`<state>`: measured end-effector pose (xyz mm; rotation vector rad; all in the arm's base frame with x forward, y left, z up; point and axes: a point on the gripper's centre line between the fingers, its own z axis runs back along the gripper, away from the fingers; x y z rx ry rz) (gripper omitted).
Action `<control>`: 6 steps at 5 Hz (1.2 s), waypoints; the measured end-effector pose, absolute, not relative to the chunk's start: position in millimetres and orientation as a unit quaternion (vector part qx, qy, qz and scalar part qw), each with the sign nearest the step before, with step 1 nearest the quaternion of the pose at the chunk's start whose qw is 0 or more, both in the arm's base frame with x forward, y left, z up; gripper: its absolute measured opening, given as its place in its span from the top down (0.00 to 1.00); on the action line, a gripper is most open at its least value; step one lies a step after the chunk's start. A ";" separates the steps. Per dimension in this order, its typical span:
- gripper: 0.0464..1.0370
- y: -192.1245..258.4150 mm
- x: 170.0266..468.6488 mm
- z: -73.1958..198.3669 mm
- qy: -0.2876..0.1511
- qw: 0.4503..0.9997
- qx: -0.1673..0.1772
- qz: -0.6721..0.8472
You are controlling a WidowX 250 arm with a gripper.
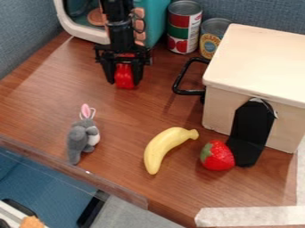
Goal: Take the red pepper and put it on the uper left of the table
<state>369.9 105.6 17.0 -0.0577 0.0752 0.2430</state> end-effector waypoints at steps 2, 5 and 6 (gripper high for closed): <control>0.03 98.1 360.9 7.8 0.028 0.994 -0.023 0.106; 0.04 91.4 332.2 66.4 -0.089 0.993 -0.025 0.079; 0.04 89.5 333.0 70.7 -0.067 0.995 -0.021 0.075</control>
